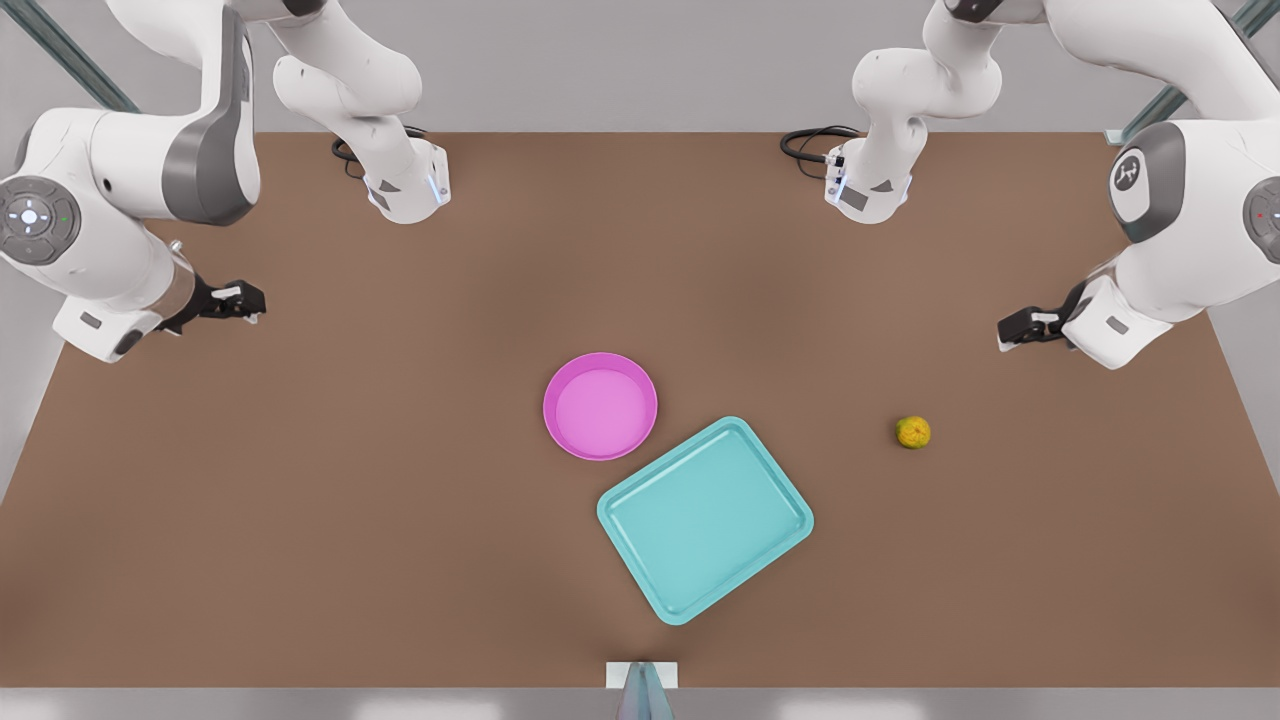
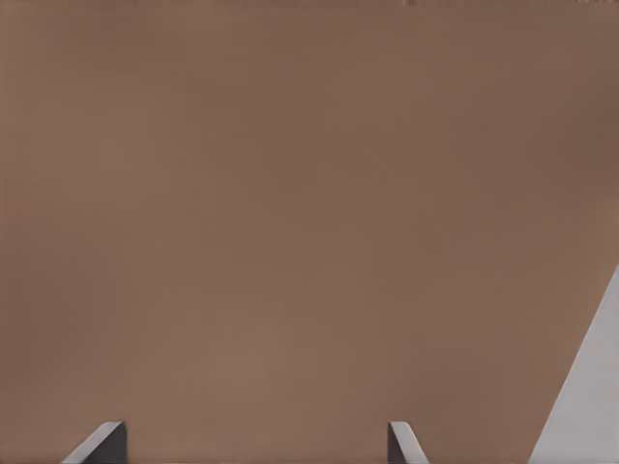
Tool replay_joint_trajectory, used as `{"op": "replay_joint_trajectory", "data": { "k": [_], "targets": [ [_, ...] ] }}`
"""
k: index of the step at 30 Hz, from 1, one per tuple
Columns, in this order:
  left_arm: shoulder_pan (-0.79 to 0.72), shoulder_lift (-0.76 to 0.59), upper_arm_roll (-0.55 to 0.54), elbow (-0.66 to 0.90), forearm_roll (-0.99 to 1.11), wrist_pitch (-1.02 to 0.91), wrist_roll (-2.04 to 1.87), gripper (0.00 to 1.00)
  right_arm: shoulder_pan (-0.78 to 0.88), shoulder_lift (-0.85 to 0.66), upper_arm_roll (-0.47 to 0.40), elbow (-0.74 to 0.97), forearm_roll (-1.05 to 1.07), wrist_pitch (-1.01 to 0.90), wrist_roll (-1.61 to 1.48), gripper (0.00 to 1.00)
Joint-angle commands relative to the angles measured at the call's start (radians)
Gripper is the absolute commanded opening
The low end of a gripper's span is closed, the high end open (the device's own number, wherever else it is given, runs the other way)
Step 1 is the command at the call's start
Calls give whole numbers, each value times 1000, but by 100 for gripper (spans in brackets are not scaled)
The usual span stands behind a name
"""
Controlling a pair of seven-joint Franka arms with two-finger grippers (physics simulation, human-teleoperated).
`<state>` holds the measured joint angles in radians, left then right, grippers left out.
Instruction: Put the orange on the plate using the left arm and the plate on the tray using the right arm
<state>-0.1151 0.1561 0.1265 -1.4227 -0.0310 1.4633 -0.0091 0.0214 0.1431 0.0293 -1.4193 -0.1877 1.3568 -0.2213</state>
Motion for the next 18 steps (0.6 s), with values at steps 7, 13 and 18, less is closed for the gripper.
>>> {"op": "replay_joint_trajectory", "data": {
  "k": [7,13,18],
  "targets": [
    [11,289,1,-246,-6,495,-11,100,0,7,0,0,1,7,-26,100],
    [9,347,1,-421,0,723,95,100,-1,9,-9,-9,13,7,-27,100],
    [12,355,1,-444,0,727,95,100,-1,10,-9,-24,13,8,-27,100]
  ]
}}
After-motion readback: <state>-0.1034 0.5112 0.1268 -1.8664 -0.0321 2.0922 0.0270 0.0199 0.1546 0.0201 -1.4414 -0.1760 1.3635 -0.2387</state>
